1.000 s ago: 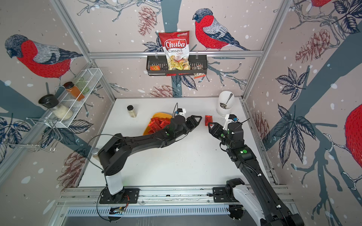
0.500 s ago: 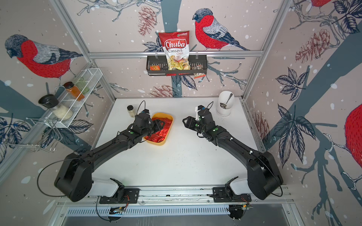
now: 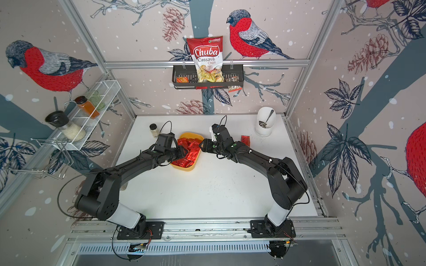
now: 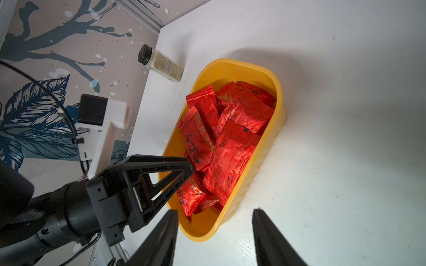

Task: Take the tea bags out of the storage box
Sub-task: Pick up the tea bag from the storage box.

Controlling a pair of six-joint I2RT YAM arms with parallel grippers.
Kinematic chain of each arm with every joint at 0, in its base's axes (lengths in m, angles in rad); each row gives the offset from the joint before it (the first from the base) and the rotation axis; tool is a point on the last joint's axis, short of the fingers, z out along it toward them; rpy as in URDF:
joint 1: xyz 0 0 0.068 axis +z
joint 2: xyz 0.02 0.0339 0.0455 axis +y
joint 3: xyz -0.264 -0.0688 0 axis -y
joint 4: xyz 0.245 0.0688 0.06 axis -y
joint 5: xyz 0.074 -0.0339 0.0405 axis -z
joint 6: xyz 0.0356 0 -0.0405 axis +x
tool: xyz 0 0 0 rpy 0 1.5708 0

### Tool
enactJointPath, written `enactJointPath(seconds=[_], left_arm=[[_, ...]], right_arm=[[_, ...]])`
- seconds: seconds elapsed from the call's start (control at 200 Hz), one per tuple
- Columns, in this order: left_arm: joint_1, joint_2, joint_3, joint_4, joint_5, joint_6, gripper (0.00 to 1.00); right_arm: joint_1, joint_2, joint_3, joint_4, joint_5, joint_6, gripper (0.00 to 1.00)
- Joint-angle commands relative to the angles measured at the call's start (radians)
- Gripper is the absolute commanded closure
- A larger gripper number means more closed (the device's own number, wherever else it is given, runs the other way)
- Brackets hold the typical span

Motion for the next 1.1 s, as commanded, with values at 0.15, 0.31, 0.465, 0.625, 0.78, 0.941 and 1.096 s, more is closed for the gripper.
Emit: enactJointPath(seconds=[0.15, 0.31, 0.465, 0.625, 0.78, 0.941, 1.096], left_arm=[[0.003, 0.035, 0.021, 0.056, 0.041, 0.095, 0.52], [0.002, 0.064, 0.04, 0.082, 0.062, 0.125, 0.52], [0.002, 0.1, 0.068, 0.087, 0.079, 0.145, 0.59], [0.001, 0.121, 0.086, 0.088, 0.087, 0.15, 0.67], [-0.002, 0.147, 0.102, 0.079, 0.1, 0.164, 0.71], [-0.007, 0.167, 0.102, 0.075, 0.101, 0.168, 0.72], [-0.015, 0.172, 0.102, 0.073, 0.104, 0.167, 0.78]], right_arm=[[-0.029, -0.072, -0.087, -0.013, -0.012, -0.018, 0.43], [-0.038, -0.096, -0.119, -0.011, -0.012, -0.016, 0.43], [-0.044, -0.106, -0.124, -0.014, -0.015, -0.017, 0.43], [-0.046, -0.11, -0.126, -0.014, -0.021, -0.017, 0.43], [-0.048, -0.111, -0.127, -0.014, -0.023, -0.015, 0.43], [-0.05, -0.115, -0.129, -0.014, -0.023, -0.015, 0.43], [-0.049, -0.119, -0.132, -0.016, -0.02, -0.015, 0.43]])
